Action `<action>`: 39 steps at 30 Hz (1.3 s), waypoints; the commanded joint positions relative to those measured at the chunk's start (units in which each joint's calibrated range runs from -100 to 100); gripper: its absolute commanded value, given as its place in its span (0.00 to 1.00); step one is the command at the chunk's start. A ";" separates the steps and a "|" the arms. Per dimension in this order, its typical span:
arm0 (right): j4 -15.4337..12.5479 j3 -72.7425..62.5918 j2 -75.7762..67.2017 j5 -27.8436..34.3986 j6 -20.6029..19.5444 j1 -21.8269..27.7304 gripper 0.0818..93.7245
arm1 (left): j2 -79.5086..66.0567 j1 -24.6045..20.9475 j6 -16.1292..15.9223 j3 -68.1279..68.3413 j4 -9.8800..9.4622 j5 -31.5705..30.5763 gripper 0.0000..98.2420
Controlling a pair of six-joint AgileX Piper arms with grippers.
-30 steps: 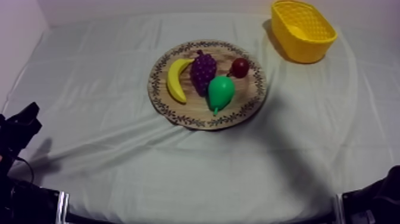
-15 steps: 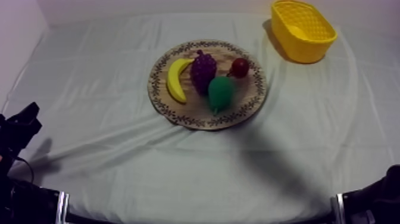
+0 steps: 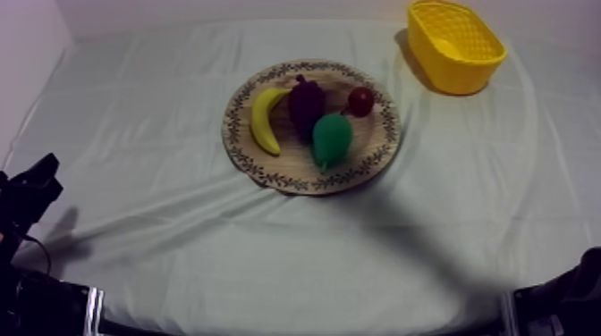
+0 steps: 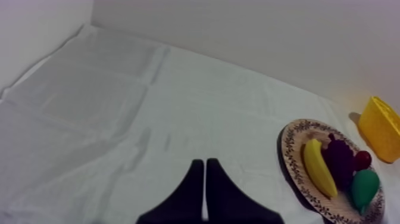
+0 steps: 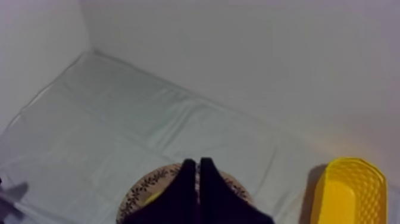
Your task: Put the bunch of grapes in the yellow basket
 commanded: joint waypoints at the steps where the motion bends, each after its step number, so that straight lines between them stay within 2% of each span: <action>1: 0.19 -0.39 0.78 0.36 -0.41 -0.11 0.01 | 0.00 -0.01 -0.01 0.03 0.00 0.00 0.00; 6: 1.79 -3.68 3.67 4.57 -3.06 -1.11 0.01 | 0.00 -0.01 -0.01 0.03 0.00 0.00 0.00; 15: 1.00 -13.49 9.89 20.42 -7.12 -1.67 0.01 | 0.00 -0.01 -0.01 0.03 0.00 0.00 0.00; 22: -0.44 -18.44 14.44 28.16 -8.77 -1.33 0.01 | 0.00 -0.01 -0.01 0.03 0.00 0.00 0.00; 36: 0.82 -19.26 19.34 30.07 -11.70 -1.72 0.01 | 0.00 -0.01 -0.01 0.03 0.00 0.00 0.00; 39: 1.09 -18.44 19.20 30.37 -12.00 -2.05 0.11 | 0.00 -0.01 -0.01 0.03 0.00 0.00 0.00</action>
